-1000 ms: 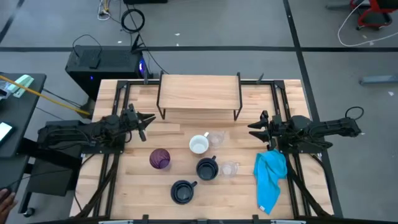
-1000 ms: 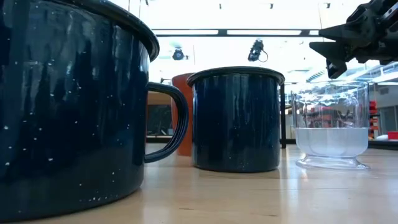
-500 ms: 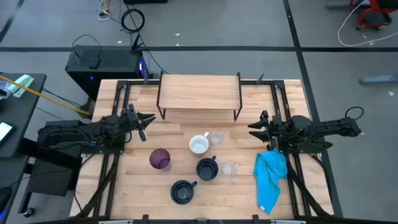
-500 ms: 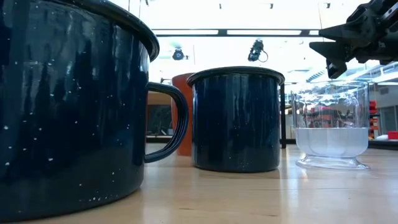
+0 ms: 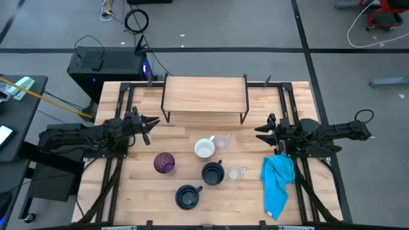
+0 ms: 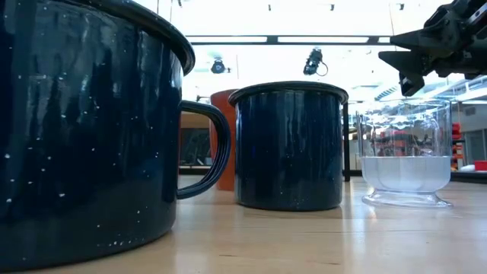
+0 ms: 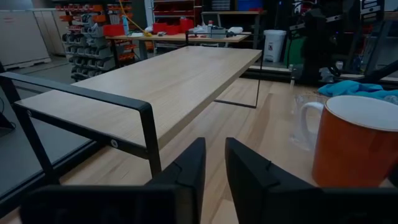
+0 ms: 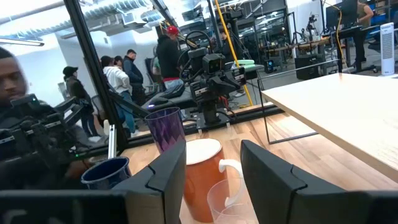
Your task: Stack small to large cups/mugs on shelf
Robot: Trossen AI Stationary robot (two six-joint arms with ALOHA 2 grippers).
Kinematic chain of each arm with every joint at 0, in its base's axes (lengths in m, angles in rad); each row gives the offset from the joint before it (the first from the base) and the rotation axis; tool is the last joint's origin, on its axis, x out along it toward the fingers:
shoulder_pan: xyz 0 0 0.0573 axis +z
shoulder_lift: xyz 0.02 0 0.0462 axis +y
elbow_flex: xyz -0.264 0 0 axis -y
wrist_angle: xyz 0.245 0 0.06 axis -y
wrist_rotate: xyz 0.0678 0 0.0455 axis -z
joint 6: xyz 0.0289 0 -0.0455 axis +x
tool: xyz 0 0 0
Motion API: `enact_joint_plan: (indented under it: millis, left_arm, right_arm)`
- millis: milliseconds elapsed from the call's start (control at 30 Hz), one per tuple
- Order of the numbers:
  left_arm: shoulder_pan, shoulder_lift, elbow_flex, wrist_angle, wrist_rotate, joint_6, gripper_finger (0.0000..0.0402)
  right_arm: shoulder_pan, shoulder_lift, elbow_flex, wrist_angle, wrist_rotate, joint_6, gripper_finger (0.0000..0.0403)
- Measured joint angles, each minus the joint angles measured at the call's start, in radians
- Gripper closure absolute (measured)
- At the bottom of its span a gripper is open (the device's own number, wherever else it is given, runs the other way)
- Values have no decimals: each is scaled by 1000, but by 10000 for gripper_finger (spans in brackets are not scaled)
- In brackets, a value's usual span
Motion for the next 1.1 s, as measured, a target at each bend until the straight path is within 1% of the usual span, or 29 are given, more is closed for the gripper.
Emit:
enact_joint_plan:
  millis: [567,600,700,767,933,1000,1033,1067,1100]
  left_arm:
    - [0,0,0,2,0,-13,327]
    - [0,0,0,9,0,-52,328]
    - [0,0,0,39,0,-259,328]
    - [0,0,0,45,0,-362,327]
    - [0,0,0,64,0,-454,328]
    - [0,0,0,79,3,-527,330]
    - [0,0,0,98,26,-551,331]
    - [1,0,0,127,74,-552,332]
    - [0,0,0,163,145,-537,333]
  right_arm:
    - [0,0,0,0,0,0,243]
    - [0,0,0,0,0,0,243]
    - [0,0,0,0,0,0,243]
    - [0,0,0,0,0,0,243]
    - [0,0,0,0,0,0,243]
    - [0,0,0,0,0,0,243]
    - [0,0,0,0,0,0,243]
    - [0,0,0,0,0,0,243]
    - [0,0,0,0,0,0,243]
